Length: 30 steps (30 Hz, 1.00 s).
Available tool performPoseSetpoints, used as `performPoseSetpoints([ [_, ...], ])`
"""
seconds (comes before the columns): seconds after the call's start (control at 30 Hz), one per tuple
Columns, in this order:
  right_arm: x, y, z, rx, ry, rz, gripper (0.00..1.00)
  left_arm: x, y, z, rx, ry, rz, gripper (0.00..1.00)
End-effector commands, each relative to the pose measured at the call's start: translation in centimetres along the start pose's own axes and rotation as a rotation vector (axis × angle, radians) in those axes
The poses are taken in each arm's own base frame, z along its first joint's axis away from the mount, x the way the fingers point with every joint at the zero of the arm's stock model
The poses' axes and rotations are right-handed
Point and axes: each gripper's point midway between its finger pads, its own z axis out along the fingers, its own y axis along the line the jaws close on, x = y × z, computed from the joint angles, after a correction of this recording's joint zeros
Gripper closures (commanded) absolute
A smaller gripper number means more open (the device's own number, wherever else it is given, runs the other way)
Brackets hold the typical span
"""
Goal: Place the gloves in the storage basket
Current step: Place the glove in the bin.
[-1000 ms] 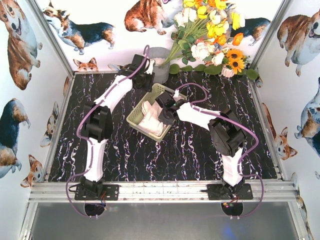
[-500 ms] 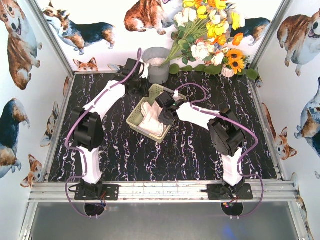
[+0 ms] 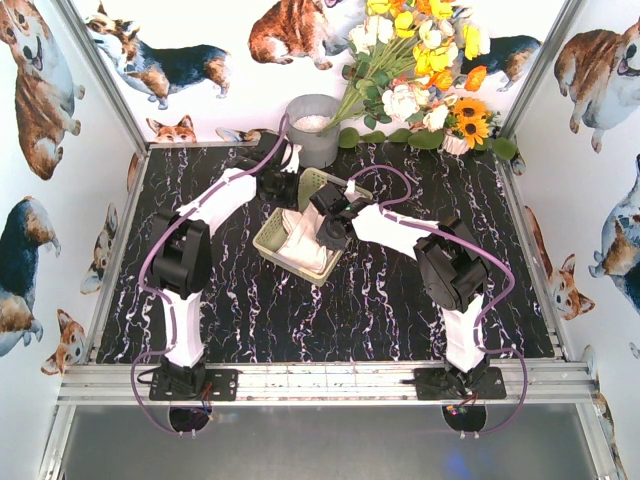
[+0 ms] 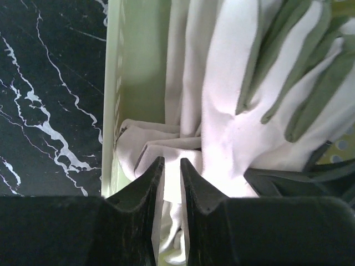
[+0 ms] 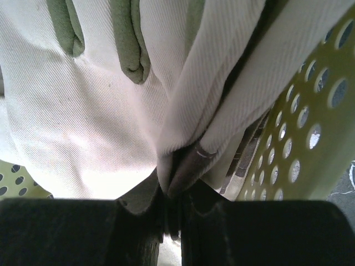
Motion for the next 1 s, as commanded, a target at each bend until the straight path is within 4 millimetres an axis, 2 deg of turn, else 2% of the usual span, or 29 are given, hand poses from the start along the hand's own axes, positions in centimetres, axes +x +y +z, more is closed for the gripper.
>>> performPoseSetpoints([
  [0.0, 0.7, 0.0, 0.0, 0.017, 0.025, -0.031, 1.0, 1.7, 1.4, 1.5, -0.051, 0.052, 0.008, 0.89],
  [0.17, 0.6, 0.1, -0.1, 0.01, 0.027, -0.044, 1.0, 2.9, 2.3, 2.3, -0.076, 0.083, 0.022, 0.89],
  [0.33, 0.1, 1.1, -0.8, -0.024, 0.021, -0.084, 1.0, 4.2, 2.5, 2.9, -0.071, 0.114, 0.024, 0.9],
  [0.37, -0.1, 1.3, -1.0, -0.029, 0.018, -0.093, 0.94, 4.5, 2.5, 3.0, -0.071, 0.118, 0.024, 0.9],
  [0.4, -0.5, 1.7, -1.5, -0.04, 0.009, -0.115, 0.83, 4.9, 2.7, 3.2, -0.07, 0.125, 0.022, 0.9],
  [0.5, -1.1, 2.2, -2.4, -0.055, -0.007, -0.146, 0.73, 5.5, 2.8, 3.5, -0.07, 0.136, 0.019, 0.9],
  [0.7, -3.0, 2.4, -4.9, -0.064, -0.071, -0.206, 0.6, 5.9, 3.0, 3.6, -0.072, 0.144, 0.02, 0.9],
  [0.97, -4.7, 0.3, -8.1, -0.022, -0.168, -0.223, 0.46, 5.8, 3.0, 3.4, -0.075, 0.14, 0.025, 0.88],
])
